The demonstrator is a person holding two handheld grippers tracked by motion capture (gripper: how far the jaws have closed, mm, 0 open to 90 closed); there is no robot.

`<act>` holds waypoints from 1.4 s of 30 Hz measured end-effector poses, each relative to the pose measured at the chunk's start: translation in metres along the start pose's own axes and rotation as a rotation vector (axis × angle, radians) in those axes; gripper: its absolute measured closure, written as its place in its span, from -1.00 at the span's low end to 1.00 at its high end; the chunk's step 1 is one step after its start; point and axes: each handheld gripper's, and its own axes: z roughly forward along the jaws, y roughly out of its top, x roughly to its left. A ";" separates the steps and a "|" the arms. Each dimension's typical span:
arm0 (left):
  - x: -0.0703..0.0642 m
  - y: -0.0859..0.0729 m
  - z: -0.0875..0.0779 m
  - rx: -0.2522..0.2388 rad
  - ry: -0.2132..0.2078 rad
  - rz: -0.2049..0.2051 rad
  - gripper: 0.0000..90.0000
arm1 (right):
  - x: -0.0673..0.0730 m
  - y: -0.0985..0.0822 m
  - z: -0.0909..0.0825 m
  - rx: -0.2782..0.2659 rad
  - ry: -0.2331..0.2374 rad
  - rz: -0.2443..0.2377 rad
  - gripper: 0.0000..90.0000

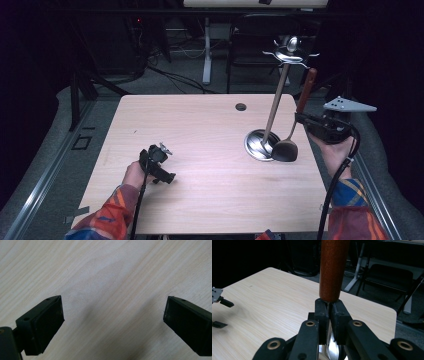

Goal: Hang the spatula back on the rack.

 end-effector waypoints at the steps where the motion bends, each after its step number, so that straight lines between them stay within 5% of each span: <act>1: 0.000 0.000 0.000 0.001 -0.001 0.000 -0.93 | -0.001 0.001 0.000 -0.002 0.000 -0.005 0.87; 22: -0.001 -0.001 0.003 0.009 0.002 0.004 -0.93 | -0.006 0.015 0.005 -0.010 0.073 -0.020 0.86; 42: -0.001 -0.001 0.003 0.017 0.002 0.001 -0.93 | -0.021 0.017 0.013 -0.008 0.153 0.061 0.82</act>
